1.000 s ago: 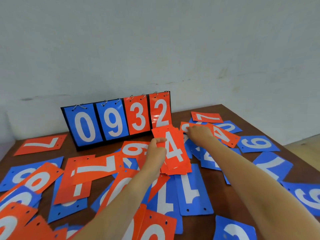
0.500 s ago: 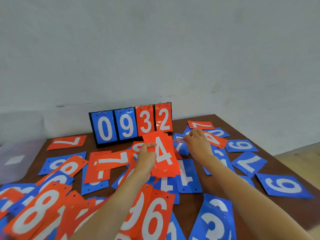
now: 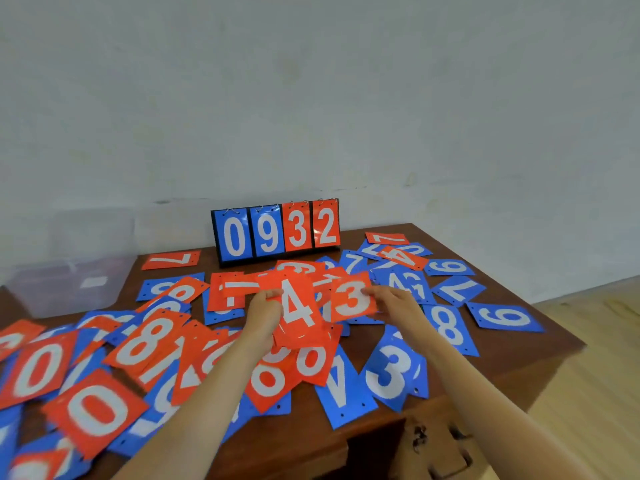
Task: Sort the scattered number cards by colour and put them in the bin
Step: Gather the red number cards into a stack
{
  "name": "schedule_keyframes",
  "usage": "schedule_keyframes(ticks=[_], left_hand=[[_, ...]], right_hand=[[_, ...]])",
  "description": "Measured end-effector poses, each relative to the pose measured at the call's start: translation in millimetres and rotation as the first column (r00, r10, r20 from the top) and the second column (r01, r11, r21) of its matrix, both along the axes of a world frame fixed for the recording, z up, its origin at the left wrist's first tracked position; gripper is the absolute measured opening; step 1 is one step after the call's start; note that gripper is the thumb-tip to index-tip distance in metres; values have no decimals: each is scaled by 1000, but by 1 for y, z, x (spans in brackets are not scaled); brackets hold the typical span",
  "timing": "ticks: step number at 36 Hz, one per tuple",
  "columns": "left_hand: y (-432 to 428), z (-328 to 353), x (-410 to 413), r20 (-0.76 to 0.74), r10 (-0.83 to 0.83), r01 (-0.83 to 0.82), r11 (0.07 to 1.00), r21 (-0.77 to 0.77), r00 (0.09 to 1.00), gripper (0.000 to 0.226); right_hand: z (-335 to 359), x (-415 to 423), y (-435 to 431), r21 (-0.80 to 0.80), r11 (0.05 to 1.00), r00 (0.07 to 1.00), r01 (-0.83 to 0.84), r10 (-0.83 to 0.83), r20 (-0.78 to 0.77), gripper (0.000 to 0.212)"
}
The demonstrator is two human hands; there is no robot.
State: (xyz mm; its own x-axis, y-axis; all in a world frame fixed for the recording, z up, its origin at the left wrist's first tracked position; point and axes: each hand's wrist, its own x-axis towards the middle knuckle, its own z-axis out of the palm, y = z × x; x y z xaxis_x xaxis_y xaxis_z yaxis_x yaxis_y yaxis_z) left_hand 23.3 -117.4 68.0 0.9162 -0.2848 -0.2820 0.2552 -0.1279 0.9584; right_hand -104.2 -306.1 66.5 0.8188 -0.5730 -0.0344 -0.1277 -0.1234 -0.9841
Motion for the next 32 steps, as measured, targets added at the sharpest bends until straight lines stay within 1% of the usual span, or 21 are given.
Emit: schedule_keyframes(ticks=[2,3,5,7,10,14,15,17,19,21,24,28,32], left_hand=[[2,1,-11,-4,-19,19,1000,0,1000,43],[3,1,-16,-7,-34,34,999,-2,999,42],[6,2,-25,-12,-64,63,998,-15,998,41],[7,3,-32,-3,-84,84,996,-30,996,41],[8,5,-41,40,-126,127,991,-36,991,39],[8,5,-52,47,-166,171,980,-106,985,35],[8,6,-55,55,-167,172,978,-119,984,35],[8,7,-60,80,-161,170,977,-129,984,33],[6,5,-62,91,-152,164,975,-149,984,28],[3,0,-62,85,-150,163,971,-176,985,21],[-1,-7,-62,156,-127,153,974,-168,980,11],[-8,-13,-61,217,-115,148,979,-141,969,19],[-23,-17,-53,214,-115,146,980,-133,970,27]], right_hand=[[-1,-8,5,41,999,998,-4,1,63,11],[-3,-11,5,52,999,997,-3,-2,82,11],[-4,-17,7,88,996,994,-26,16,106,20],[-4,-21,10,111,991,990,-73,59,128,32],[-3,-23,17,34,994,989,-101,96,114,47],[-7,-23,25,-40,995,989,-90,94,113,45],[-8,-23,28,-78,994,991,-80,88,102,44],[-9,-22,33,-215,975,996,-53,67,62,42],[-11,-23,37,-361,932,998,-28,43,35,44],[-12,-24,41,-471,882,999,-19,37,31,46],[-13,-25,44,-614,788,999,-45,54,-4,47],[-15,-20,44,-734,672,995,-98,48,-89,48],[-24,-13,36,-814,570,991,-114,9,-133,48]])
